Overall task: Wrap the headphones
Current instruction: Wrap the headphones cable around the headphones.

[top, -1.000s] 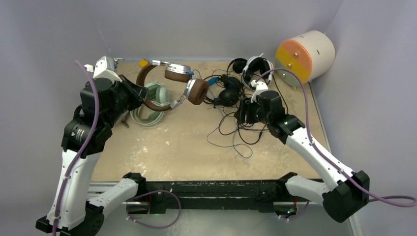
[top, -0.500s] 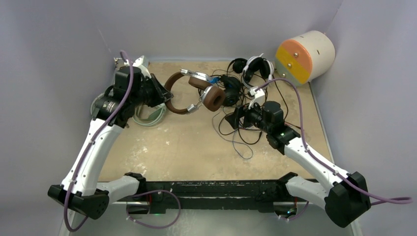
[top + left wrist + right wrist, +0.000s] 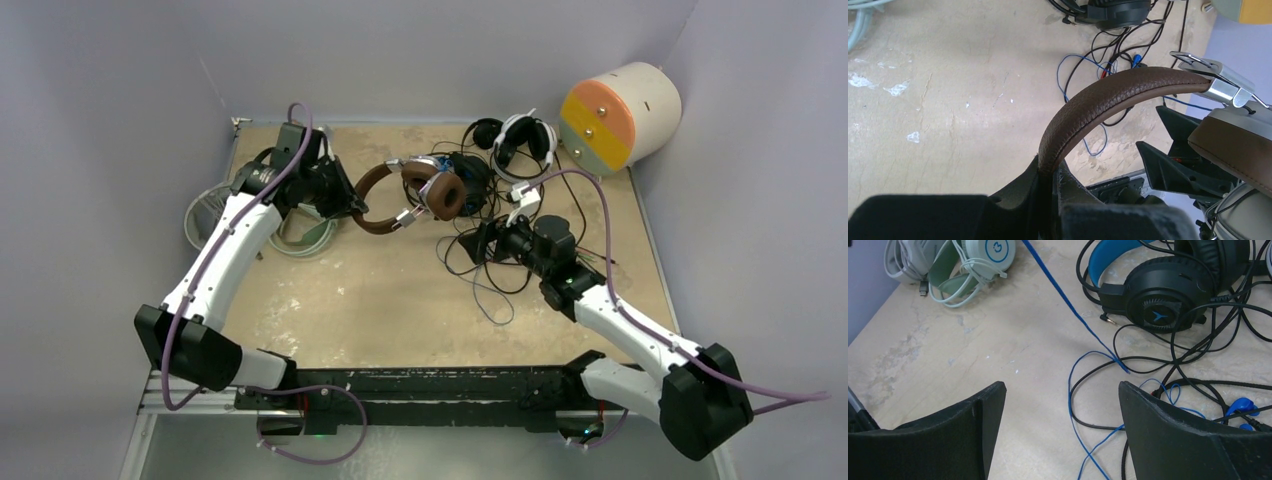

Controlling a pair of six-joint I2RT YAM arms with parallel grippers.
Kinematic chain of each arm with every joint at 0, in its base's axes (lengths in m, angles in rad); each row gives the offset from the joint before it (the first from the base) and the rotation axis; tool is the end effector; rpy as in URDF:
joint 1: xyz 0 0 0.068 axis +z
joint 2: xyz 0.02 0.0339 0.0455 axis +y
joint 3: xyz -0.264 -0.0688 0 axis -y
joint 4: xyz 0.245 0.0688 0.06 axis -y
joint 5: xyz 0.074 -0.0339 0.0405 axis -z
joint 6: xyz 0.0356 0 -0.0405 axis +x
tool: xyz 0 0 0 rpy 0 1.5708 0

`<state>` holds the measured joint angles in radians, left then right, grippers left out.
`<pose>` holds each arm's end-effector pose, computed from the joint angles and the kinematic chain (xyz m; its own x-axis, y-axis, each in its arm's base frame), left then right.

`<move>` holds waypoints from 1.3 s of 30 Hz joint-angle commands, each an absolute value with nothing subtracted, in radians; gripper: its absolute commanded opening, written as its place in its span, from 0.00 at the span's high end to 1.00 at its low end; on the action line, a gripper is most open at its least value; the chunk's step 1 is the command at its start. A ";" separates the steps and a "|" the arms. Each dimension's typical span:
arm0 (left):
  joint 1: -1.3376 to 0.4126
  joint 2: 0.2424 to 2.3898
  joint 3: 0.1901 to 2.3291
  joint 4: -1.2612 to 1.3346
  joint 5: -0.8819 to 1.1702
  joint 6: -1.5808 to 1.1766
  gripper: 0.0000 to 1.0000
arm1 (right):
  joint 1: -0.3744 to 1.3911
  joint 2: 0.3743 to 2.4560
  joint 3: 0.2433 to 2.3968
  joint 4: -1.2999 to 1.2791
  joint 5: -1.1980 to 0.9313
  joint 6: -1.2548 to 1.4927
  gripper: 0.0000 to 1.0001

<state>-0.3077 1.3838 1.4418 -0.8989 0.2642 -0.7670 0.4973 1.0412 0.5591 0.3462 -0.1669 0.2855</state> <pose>0.2681 -0.0950 0.3662 -0.8294 -0.4393 -0.3450 -0.1629 0.7810 -0.6029 0.2078 0.1195 0.2661 -0.2875 0.1600 -0.9443 -0.5567 0.7744 0.3006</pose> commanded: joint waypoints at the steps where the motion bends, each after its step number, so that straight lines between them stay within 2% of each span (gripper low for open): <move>1: -0.299 1.400 1.554 -0.975 0.236 -0.822 1.00 | 0.499 1.094 0.556 0.462 -0.160 0.269 0.14; 6: -0.287 1.447 1.600 -1.045 0.253 -0.807 1.00 | 0.499 1.143 0.544 0.519 -0.183 0.281 0.14; 12: -0.282 1.444 1.664 -1.076 0.142 -0.757 1.00 | 0.499 1.154 0.533 0.547 -0.183 0.281 0.14; 23: -0.265 1.404 1.693 -1.087 0.289 -0.706 1.00 | 0.499 1.220 0.481 0.664 -0.181 0.342 0.16; 30: -0.265 1.369 1.698 -1.109 0.409 -0.691 1.00 | 0.499 1.262 0.476 0.751 -0.149 0.348 0.26; 39: -0.265 1.337 1.688 -1.145 0.481 -0.666 1.00 | 0.499 1.316 0.529 0.872 -0.242 0.281 0.24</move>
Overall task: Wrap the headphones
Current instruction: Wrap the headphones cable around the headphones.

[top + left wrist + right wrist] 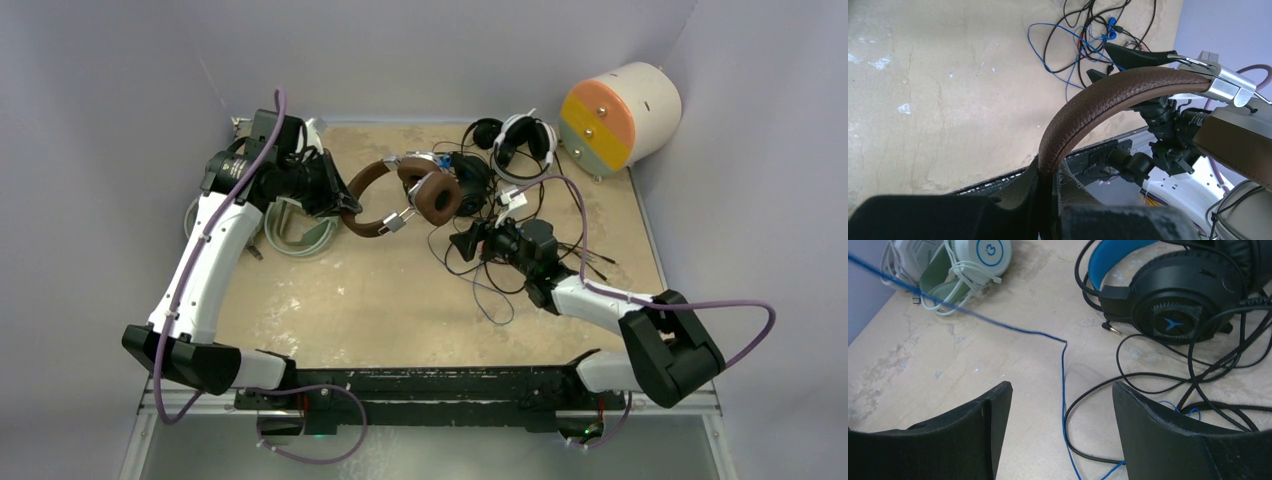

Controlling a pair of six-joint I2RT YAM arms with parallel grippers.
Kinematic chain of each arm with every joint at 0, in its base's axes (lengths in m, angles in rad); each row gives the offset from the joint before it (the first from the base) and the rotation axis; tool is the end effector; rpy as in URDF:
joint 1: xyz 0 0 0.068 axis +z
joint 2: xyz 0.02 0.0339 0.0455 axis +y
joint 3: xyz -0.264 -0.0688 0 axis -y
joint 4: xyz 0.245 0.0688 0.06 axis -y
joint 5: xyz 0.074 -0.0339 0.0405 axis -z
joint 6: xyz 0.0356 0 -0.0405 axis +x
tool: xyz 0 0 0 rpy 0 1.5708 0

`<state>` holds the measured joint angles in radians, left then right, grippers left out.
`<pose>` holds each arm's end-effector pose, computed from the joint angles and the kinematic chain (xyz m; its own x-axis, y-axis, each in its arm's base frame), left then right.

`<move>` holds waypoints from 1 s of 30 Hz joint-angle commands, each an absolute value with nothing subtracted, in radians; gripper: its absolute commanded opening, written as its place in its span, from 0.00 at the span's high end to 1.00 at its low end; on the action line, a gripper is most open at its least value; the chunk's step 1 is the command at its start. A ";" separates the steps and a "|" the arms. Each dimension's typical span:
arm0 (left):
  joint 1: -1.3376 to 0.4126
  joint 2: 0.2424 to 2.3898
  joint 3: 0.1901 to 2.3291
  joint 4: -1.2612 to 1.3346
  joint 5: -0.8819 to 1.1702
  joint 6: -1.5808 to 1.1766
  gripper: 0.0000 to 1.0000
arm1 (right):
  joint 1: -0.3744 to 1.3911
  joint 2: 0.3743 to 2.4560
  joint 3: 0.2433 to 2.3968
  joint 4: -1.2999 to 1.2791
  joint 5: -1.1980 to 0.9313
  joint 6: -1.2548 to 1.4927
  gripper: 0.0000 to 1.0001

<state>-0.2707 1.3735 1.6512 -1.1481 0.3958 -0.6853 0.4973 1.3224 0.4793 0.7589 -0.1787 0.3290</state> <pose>0.2433 -0.0818 0.4156 -0.8781 -0.3624 -0.3124 -0.0899 0.7663 -0.6362 0.2356 0.1351 0.2172 -0.2719 0.2142 -0.9382 -0.5677 0.7515 0.3361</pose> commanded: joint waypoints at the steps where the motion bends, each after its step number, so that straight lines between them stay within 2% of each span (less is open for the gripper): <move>1: -0.265 1.334 1.686 -1.147 0.486 -0.662 1.00 | 0.499 1.314 0.529 0.885 -0.266 0.272 0.23; 8: -0.265 1.331 1.694 -1.152 0.531 -0.658 1.00 | 0.499 1.335 0.540 0.956 -0.405 0.216 0.24; 13: -0.266 1.335 1.706 -1.155 0.552 -0.657 1.00 | 0.499 1.367 0.552 0.979 -0.393 0.202 0.29; 26: -0.265 1.357 1.708 -1.150 0.592 -0.659 1.00 | 0.499 1.459 0.684 1.018 -0.493 0.206 0.32; 28: -0.265 1.357 1.695 -1.132 0.610 -0.661 1.00 | 0.499 1.463 0.703 1.014 -0.512 0.216 0.37; 30: -0.265 1.358 1.680 -1.116 0.632 -0.660 1.00 | 0.499 1.466 0.723 1.004 -0.520 0.227 0.45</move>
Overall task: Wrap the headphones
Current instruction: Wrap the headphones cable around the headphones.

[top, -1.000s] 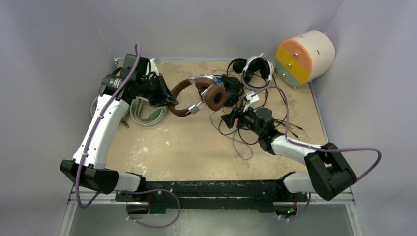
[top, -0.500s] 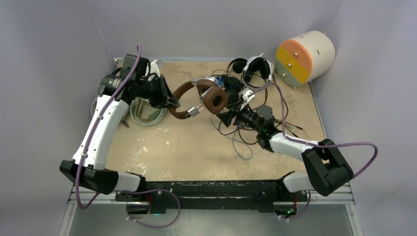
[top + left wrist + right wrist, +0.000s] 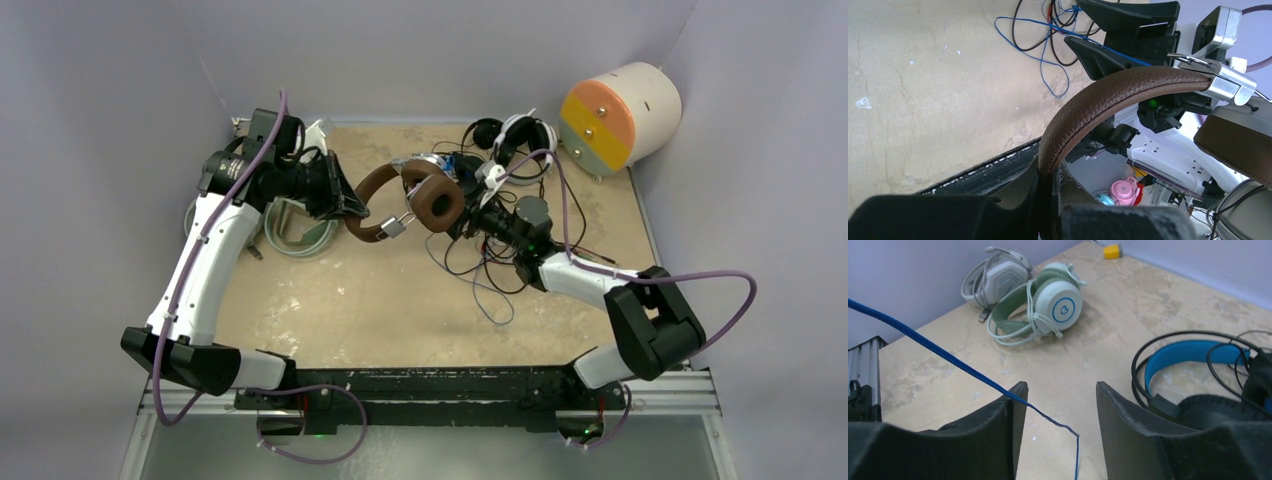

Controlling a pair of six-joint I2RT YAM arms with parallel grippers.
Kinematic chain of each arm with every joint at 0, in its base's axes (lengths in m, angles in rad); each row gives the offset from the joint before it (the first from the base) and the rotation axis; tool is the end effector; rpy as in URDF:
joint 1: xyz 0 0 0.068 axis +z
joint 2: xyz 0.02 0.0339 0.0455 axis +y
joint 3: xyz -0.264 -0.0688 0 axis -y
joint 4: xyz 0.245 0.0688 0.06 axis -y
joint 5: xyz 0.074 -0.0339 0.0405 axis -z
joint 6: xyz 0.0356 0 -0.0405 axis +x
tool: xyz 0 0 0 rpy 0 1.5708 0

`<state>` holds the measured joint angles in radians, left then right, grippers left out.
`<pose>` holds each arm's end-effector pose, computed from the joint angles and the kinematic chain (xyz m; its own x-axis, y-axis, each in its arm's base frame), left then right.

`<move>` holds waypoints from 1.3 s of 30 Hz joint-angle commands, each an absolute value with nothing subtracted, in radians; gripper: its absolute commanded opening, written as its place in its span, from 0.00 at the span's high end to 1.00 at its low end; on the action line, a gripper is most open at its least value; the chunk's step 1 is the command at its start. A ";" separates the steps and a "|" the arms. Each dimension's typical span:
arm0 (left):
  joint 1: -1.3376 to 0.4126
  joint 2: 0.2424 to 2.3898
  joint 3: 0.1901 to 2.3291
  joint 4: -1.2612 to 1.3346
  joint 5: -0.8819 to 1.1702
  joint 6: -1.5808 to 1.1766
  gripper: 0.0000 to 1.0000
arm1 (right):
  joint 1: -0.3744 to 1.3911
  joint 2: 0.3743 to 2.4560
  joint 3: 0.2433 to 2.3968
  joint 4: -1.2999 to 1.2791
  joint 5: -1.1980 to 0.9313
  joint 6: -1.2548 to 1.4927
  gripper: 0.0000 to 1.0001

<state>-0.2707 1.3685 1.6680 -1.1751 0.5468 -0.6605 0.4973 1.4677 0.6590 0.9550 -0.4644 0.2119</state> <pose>0.2362 -0.0847 0.4216 -0.9214 -0.2882 -0.2609 -0.0202 0.7056 -0.7083 0.2649 0.1619 0.2557 -0.0464 0.1888 -0.9809 -0.8247 0.5469 0.1442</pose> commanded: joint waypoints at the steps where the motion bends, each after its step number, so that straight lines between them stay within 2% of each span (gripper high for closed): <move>1: -0.265 1.358 1.674 -1.110 0.640 -0.659 1.00 | 0.499 1.466 0.729 1.000 -0.523 0.230 0.50; 4: -0.265 1.358 1.655 -1.094 0.667 -0.657 1.00 | 0.499 1.472 0.744 0.996 -0.540 0.254 0.62; 9: -0.267 1.358 1.628 -1.070 0.709 -0.650 1.00 | 0.499 1.497 0.761 1.022 -0.581 0.295 0.75; 13: -0.267 1.358 1.619 -1.065 0.724 -0.639 1.00 | 0.499 1.521 0.779 1.021 -0.585 0.319 0.98; 14: -0.266 1.356 1.617 -1.063 0.726 -0.638 1.00 | 0.499 1.528 0.785 1.019 -0.580 0.329 1.00; 20: -0.270 1.354 1.587 -1.020 0.775 -0.647 1.00 | 0.503 1.608 0.854 0.948 -0.618 0.379 1.00; 32: -0.272 1.326 1.510 -0.818 0.870 -0.789 1.00 | 0.585 1.695 0.784 1.105 -0.710 0.481 0.98; 37: -0.272 1.322 1.521 -0.803 0.819 -0.829 1.00 | 0.631 1.704 0.733 1.169 -0.710 0.500 0.97; 39: -0.270 1.324 1.522 -0.801 0.775 -0.853 1.00 | 0.651 1.703 0.712 1.204 -0.708 0.515 0.93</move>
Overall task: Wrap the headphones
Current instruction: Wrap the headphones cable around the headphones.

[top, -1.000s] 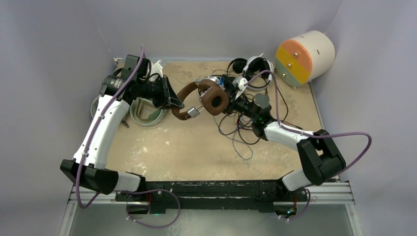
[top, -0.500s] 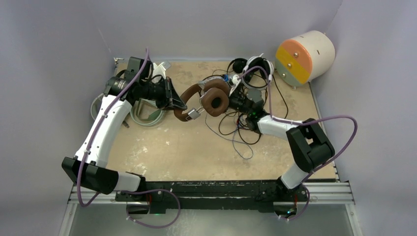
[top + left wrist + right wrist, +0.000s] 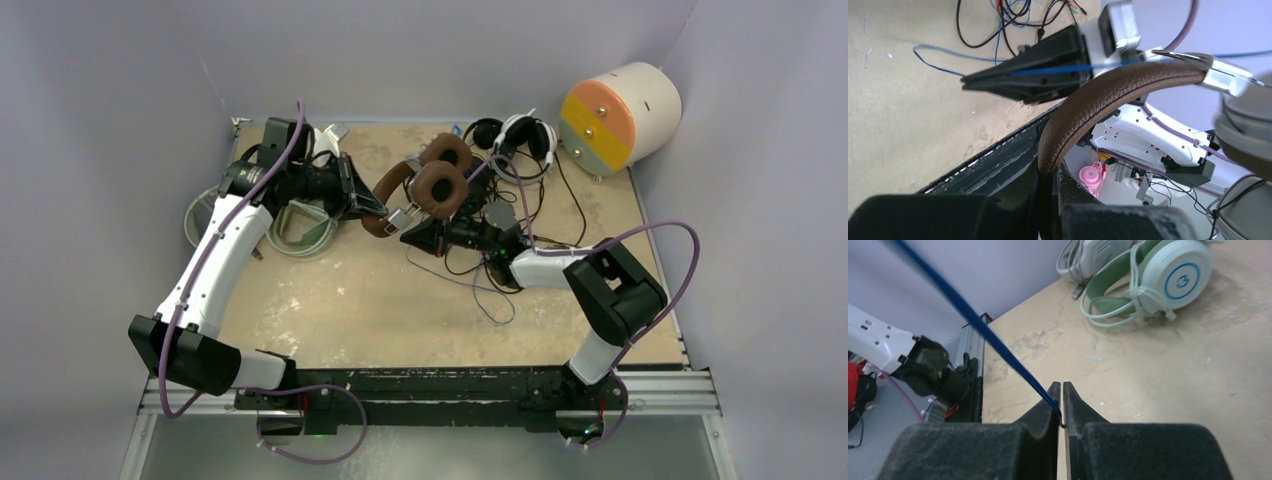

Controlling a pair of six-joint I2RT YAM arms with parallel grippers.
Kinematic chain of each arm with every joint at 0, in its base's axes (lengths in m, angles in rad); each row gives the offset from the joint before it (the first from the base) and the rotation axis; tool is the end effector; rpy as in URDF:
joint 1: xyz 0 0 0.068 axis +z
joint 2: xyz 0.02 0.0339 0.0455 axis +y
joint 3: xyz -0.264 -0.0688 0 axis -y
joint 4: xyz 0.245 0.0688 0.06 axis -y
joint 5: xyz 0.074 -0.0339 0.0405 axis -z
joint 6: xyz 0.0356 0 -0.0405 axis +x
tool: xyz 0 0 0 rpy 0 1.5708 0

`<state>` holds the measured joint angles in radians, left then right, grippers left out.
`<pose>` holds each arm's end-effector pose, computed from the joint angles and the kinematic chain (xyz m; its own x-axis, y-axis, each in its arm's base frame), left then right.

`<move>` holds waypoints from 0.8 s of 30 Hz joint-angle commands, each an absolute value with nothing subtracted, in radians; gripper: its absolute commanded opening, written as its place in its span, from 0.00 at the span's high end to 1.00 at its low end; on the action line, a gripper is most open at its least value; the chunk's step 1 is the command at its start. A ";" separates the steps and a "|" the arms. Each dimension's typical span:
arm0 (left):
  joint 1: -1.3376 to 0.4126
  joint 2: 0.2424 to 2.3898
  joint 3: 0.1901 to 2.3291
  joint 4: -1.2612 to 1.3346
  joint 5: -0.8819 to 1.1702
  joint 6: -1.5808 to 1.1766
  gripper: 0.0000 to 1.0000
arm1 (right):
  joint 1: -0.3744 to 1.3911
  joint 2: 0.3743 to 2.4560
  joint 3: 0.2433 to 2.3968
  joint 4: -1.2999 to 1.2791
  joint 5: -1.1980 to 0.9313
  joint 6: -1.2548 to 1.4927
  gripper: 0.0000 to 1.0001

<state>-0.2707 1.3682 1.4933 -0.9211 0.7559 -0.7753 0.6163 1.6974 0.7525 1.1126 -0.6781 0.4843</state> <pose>0.2559 -0.0964 0.3908 -0.9516 -0.2645 -0.1566 -0.0127 0.5429 -0.8397 0.2693 0.2181 0.2290 -0.3240 0.2148 -0.9213 -0.9085 0.2011 0.3664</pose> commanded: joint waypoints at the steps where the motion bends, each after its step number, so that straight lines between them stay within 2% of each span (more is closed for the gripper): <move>1: -0.270 1.324 1.521 -0.799 0.752 -0.868 1.00 | 0.660 1.702 0.699 1.228 -0.709 0.527 0.90; 5: -0.270 1.327 1.501 -0.751 0.712 -0.916 1.00 | 0.688 1.694 0.651 1.340 -0.713 0.598 0.83; 10: -0.269 1.345 1.482 -0.690 0.732 -0.951 1.00 | 0.696 1.702 0.626 1.448 -0.741 0.675 0.83; 13: -0.268 1.351 1.503 -0.698 0.676 -0.958 1.00 | 0.707 1.717 0.606 1.512 -0.749 0.720 0.80; 17: -0.268 1.346 1.535 -0.754 0.424 -0.980 1.00 | 0.742 1.733 0.590 1.549 -0.730 0.766 0.79; 24: -0.267 1.292 1.497 -0.775 0.013 -1.112 1.00 | 0.820 1.656 0.590 1.353 -0.652 0.678 0.83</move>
<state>-0.2707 1.3628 1.4837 -0.8043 0.2771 -0.9997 0.7803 1.7275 0.5880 1.4292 -0.7067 0.7353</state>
